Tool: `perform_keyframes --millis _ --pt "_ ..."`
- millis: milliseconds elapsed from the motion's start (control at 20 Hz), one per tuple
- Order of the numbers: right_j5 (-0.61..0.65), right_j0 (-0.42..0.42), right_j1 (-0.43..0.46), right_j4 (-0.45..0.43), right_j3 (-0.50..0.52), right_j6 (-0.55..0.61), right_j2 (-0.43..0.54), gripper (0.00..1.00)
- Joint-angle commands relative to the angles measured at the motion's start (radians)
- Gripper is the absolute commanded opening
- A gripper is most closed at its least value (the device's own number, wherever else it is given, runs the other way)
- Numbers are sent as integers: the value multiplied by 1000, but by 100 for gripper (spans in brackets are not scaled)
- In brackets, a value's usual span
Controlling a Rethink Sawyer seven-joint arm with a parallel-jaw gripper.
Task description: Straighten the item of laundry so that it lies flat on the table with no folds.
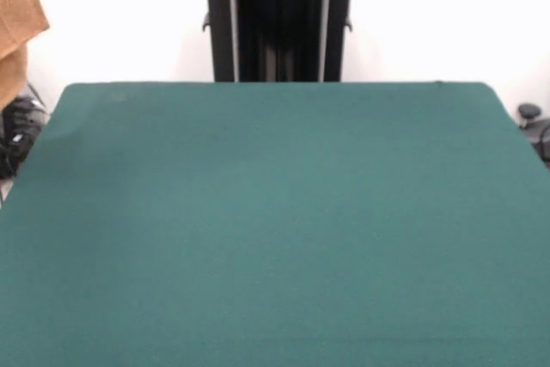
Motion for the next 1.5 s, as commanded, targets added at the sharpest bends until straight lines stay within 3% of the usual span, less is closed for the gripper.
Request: perform_keyframes --millis 50,450,850,1250,1500 --pt "-100 143 0 11 243 97 27 0" --pt "-192 261 -4 17 316 232 -30 0" --pt "-235 416 75 51 317 449 -81 0" --pt "-216 556 148 71 254 636 -137 0" --pt "-199 584 164 76 228 667 -152 0"
